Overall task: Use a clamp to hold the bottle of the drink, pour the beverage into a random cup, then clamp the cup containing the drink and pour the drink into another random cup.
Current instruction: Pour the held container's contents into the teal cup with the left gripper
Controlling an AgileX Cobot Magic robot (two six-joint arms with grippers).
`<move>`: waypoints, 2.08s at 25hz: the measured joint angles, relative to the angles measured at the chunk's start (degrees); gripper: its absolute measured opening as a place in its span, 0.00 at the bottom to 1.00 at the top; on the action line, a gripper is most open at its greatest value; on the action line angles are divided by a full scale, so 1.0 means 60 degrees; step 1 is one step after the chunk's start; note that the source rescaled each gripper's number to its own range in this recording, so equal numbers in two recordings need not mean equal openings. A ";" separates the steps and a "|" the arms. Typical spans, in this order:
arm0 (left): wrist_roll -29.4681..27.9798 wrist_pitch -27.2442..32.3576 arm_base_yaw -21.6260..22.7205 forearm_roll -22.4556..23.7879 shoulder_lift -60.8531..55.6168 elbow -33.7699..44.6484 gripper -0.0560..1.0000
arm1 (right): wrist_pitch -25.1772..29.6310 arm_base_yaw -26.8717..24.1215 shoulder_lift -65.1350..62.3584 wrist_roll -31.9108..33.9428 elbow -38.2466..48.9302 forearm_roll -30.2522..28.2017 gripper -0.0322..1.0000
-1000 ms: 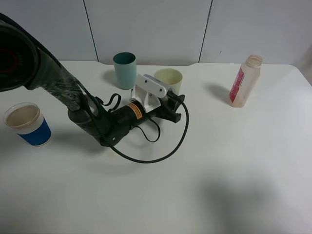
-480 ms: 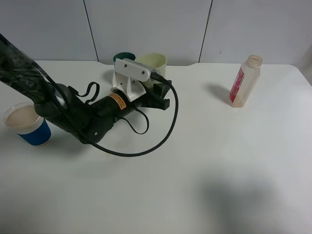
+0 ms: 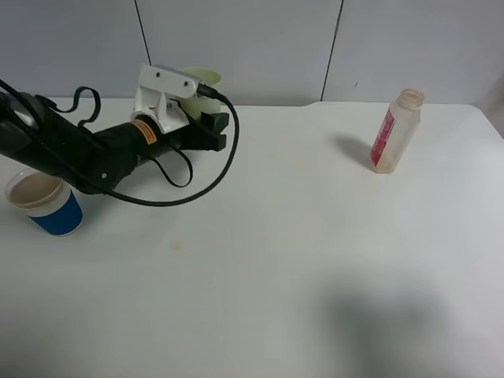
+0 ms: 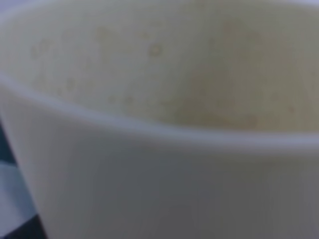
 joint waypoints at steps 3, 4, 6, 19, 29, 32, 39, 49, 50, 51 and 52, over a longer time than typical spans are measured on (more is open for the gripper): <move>0.0000 0.0588 0.0611 0.0661 -0.0346 0.0006 0.08 | 0.0000 0.0000 0.0000 0.0000 0.0000 0.0000 1.00; 0.0000 0.0764 0.0912 0.0940 -0.0498 0.0018 0.08 | -0.0002 0.0000 0.0000 0.0000 0.0000 0.0000 1.00; 0.0000 0.0916 0.1306 0.1298 -0.0636 0.0018 0.08 | -0.0002 0.0000 0.0000 0.0000 0.0000 0.0000 1.00; 0.0145 0.2432 0.2695 0.1932 -0.0757 -0.0541 0.08 | -0.0002 0.0000 0.0000 0.0000 0.0000 0.0000 1.00; 0.0951 0.3953 0.3031 0.2080 -0.0757 -0.1859 0.08 | -0.0002 0.0000 0.0000 0.0000 0.0000 0.0000 1.00; 0.1742 0.4280 0.3031 0.1761 -0.0757 -0.2020 0.08 | -0.0002 0.0000 0.0000 0.0000 0.0000 0.0000 1.00; 0.3201 0.4567 0.3031 0.1034 -0.0757 -0.2062 0.08 | -0.0002 0.0000 0.0000 0.0000 0.0000 0.0000 1.00; 0.3332 0.4162 0.3031 0.0595 -0.0567 -0.2073 0.08 | -0.0002 0.0000 0.0000 0.0000 0.0000 0.0000 1.00; 0.3332 0.4152 0.3031 0.0595 -0.0492 -0.2094 0.08 | -0.0002 0.0000 0.0000 0.0000 0.0000 0.0000 1.00; 0.3332 0.4152 0.3031 0.0595 -0.0421 -0.2190 0.08 | -0.0002 0.0000 0.0000 0.0000 0.0000 0.0000 1.00; 0.3332 0.4140 0.3031 0.0595 -0.0336 -0.2284 0.08 | -0.0002 0.0000 0.0000 0.0000 0.0000 0.0000 1.00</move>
